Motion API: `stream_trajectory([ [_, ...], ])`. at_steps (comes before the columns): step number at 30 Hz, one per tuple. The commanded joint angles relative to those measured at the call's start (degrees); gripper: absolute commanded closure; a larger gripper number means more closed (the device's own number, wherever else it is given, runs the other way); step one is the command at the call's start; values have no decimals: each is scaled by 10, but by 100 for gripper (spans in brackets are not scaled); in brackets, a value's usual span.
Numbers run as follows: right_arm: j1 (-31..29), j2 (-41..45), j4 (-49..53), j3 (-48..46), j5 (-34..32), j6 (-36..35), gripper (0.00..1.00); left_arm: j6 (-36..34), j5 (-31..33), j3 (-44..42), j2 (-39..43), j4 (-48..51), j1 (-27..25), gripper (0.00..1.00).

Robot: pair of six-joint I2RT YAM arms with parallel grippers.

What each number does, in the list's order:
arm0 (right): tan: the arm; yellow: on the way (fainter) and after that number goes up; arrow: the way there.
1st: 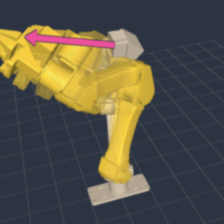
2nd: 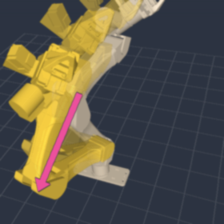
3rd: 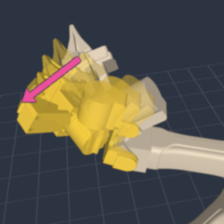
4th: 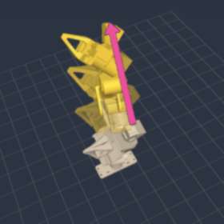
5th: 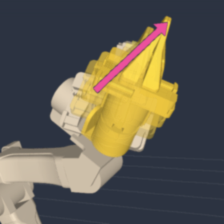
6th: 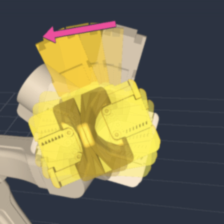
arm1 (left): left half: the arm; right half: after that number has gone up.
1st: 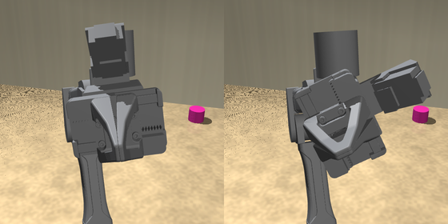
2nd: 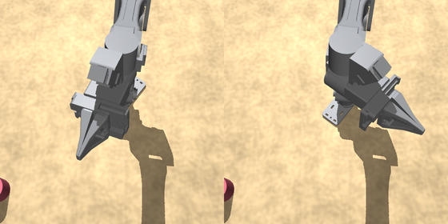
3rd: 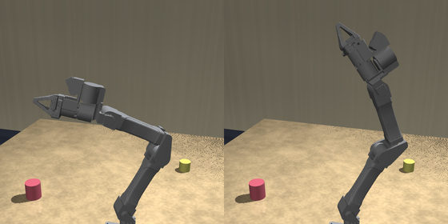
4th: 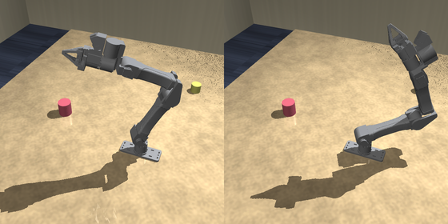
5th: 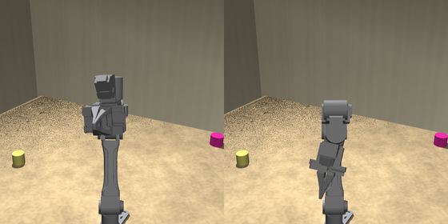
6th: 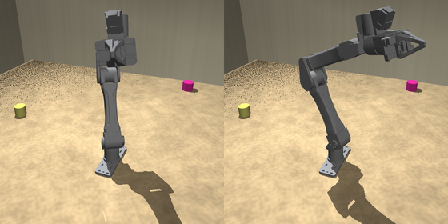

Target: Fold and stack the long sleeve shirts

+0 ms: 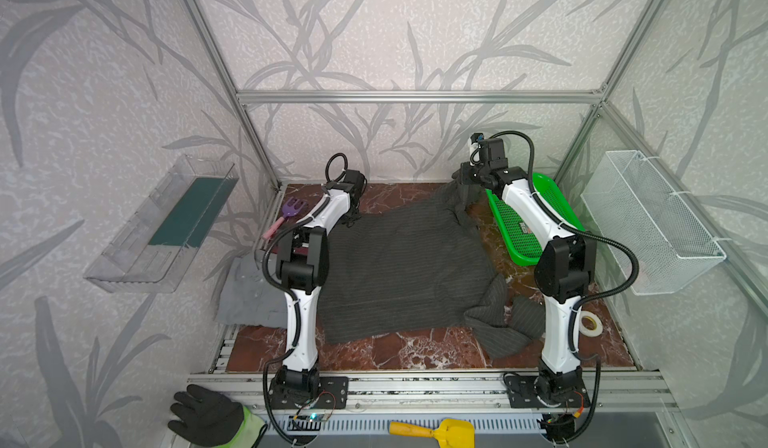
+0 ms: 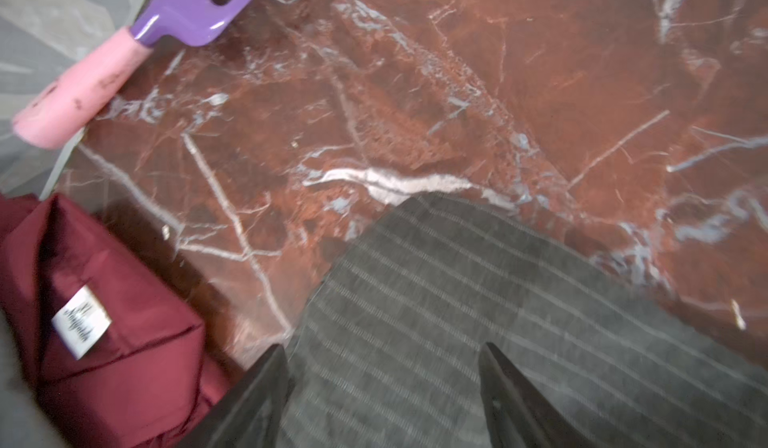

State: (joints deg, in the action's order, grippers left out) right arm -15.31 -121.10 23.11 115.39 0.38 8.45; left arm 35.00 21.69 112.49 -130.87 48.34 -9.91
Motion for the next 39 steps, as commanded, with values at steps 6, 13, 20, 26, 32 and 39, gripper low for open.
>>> stream_trajectory([
  [6, 1, 41, -44, -31, 41, -11, 100, -24, 28, 157, -105, 85, 17, 26],
  [13, 1, 47, -53, -36, 46, -18, 100, -37, 25, 212, -155, 92, 26, 27],
  [20, 1, 60, -62, -48, 43, -24, 100, -48, 26, 228, -182, 87, 28, 31],
  [26, 3, 68, -72, -59, 38, -23, 100, -50, 17, 253, -198, 98, 28, 42],
  [32, 6, 82, -86, -72, 38, -18, 100, -40, 2, 255, -206, 98, 28, 61],
  [39, 17, 94, -94, -83, 44, -5, 100, -38, -2, 256, -208, 100, 28, 84],
])
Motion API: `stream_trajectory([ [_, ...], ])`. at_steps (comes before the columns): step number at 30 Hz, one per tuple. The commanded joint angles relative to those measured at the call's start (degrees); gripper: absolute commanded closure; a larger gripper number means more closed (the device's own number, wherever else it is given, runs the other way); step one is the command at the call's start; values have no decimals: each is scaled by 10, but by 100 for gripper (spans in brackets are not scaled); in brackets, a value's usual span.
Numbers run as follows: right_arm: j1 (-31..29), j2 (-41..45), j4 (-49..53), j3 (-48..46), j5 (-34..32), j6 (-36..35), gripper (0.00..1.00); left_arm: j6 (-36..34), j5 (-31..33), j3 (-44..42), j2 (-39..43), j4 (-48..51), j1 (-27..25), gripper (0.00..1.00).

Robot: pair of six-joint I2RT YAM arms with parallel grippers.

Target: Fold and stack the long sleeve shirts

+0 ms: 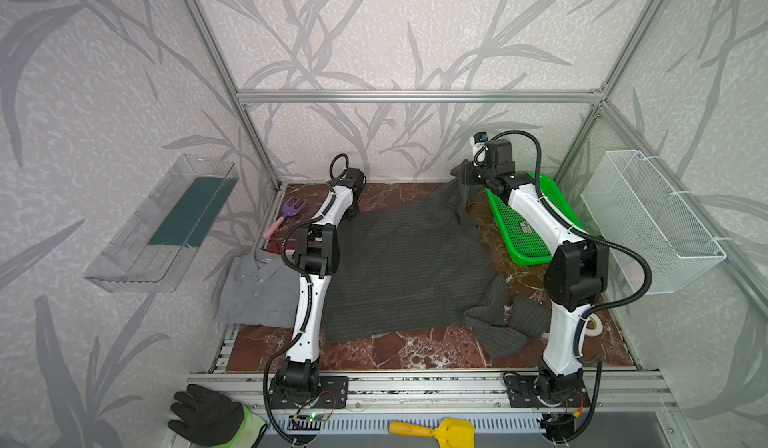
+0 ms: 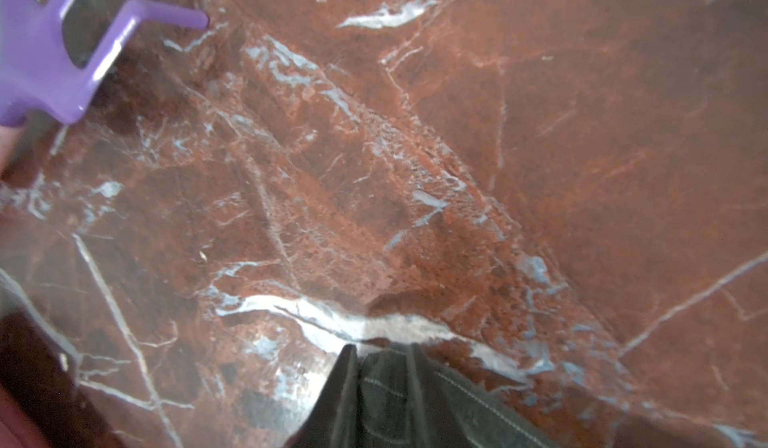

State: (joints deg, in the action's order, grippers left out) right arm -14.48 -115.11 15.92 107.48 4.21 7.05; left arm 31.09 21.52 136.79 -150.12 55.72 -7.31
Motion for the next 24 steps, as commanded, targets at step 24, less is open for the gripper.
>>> stream_trajectory([
  [24, 17, 170, -91, -178, -30, 65, 100, -43, 116, -491, 362, -448, -34, 100],
])
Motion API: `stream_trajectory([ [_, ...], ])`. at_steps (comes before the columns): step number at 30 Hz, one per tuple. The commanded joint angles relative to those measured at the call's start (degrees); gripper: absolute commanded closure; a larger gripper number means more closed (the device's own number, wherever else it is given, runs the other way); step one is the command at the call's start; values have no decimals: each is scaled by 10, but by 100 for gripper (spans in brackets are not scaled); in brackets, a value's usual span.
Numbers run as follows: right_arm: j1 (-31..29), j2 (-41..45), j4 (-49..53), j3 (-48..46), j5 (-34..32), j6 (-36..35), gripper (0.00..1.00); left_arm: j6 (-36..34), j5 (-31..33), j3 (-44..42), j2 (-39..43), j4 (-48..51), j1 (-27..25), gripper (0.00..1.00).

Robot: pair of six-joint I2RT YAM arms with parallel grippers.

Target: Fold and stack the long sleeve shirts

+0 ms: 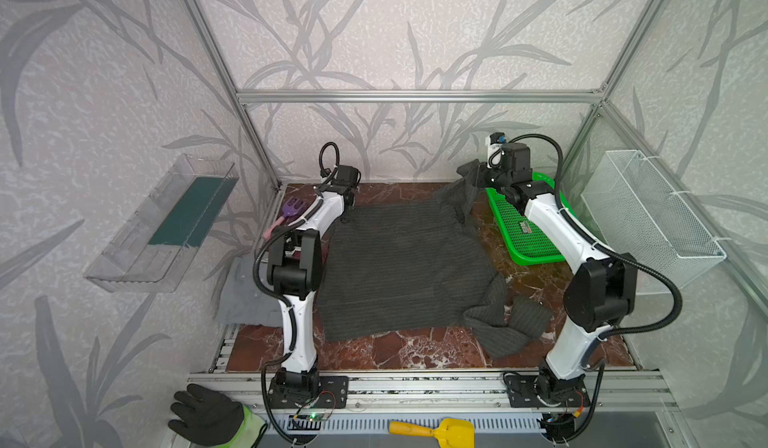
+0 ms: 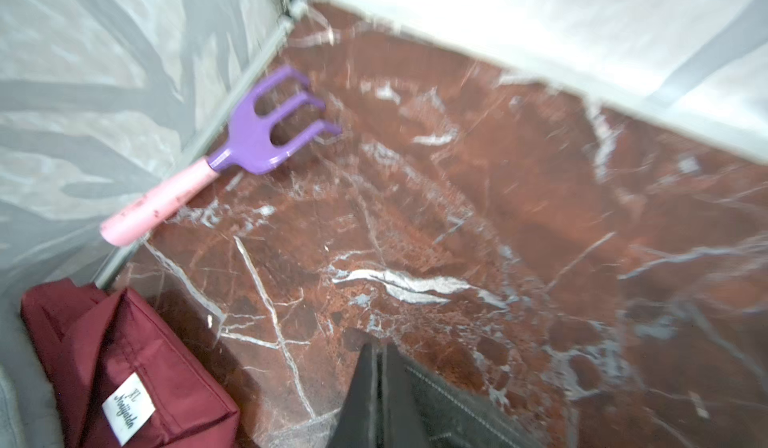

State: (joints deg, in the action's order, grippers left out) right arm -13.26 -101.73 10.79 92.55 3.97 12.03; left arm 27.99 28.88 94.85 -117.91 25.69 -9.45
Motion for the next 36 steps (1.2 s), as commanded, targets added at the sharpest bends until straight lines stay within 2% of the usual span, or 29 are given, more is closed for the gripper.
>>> stream_trajectory([
  [1, 4, 62, -45, -47, -31, 18, 100, -11, 51, -102, 57, -172, -17, 100],
  [11, -4, 154, -34, -177, -58, 84, 100, 53, 129, -293, 145, -256, -62, 100],
  [14, -22, 177, 12, -198, -104, 85, 100, 83, 145, -341, 172, -261, -63, 100],
  [20, -99, 241, 32, -265, -219, 61, 100, 117, 159, -433, 236, -277, -66, 100],
  [27, -104, 290, 59, -345, -228, 84, 100, 183, 169, -495, 282, -254, -84, 100],
  [33, -106, 334, 76, -405, -229, 99, 100, 233, 161, -516, 279, -196, -107, 100],
  [35, -108, 346, 79, -424, -228, 101, 100, 251, 157, -525, 285, -180, -112, 93],
  [36, -109, 352, 82, -432, -228, 101, 100, 256, 151, -533, 292, -178, -114, 86],
])
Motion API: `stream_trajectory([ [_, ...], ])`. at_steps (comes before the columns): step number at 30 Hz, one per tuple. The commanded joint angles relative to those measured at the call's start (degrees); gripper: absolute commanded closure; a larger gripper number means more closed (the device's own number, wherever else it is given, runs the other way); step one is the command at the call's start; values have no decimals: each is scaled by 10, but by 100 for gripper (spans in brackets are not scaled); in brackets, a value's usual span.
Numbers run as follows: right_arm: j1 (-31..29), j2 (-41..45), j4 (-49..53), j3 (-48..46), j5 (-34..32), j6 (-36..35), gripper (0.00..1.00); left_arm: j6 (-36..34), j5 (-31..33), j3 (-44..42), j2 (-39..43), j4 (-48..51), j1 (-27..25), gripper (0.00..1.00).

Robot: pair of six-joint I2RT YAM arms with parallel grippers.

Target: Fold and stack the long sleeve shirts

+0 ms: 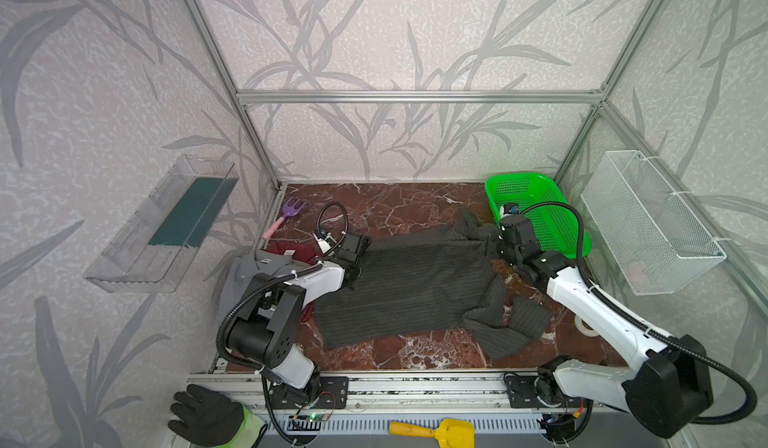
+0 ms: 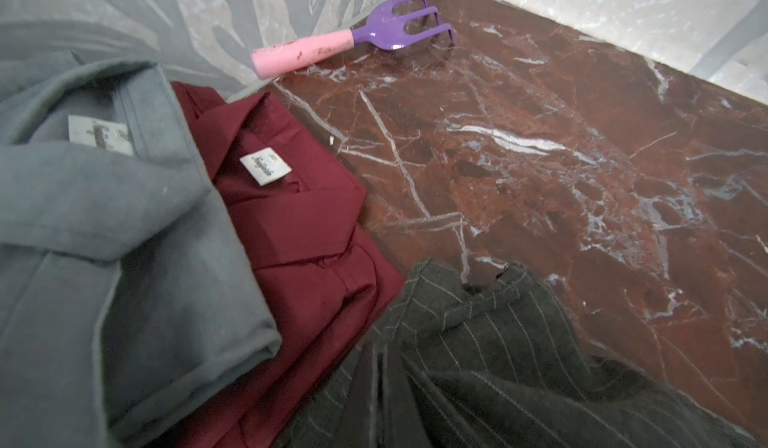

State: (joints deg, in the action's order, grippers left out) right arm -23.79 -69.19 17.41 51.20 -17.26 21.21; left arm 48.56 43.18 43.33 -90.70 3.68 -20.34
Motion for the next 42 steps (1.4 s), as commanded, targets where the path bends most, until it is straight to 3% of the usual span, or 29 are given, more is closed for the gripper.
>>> stream_trajectory([
  [1, -4, 30, 22, -24, -16, 9, 100, 59, 5, -23, 27, 49, -8, 79],
  [6, -24, 40, 34, -49, -20, 1, 100, 100, -13, -57, 80, 82, -17, 60],
  [13, -71, 31, 67, -73, -50, 4, 100, 99, -51, -78, 166, 108, -17, 51],
  [18, -77, 27, 69, -90, -25, 13, 100, 73, -59, -83, 208, 115, -18, 45],
  [21, -100, 10, 71, -98, -21, 18, 100, 68, -66, -82, 192, 101, -18, 36],
  [25, -108, -14, 71, -106, 4, 30, 100, 78, -60, -36, 115, 132, -16, 35],
  [28, -108, -13, 108, -82, 18, 33, 74, 85, -83, 13, 74, 179, -16, 35],
  [32, -107, 41, 134, -36, 10, 19, 40, 57, -122, 46, 55, 171, -17, 35],
  [37, -88, 23, 137, 43, -32, -18, 30, 26, -162, 64, 40, 160, -18, 35],
  [42, -9, -103, 123, 109, 25, 12, 32, 15, -175, 57, 28, 159, -18, 35],
])
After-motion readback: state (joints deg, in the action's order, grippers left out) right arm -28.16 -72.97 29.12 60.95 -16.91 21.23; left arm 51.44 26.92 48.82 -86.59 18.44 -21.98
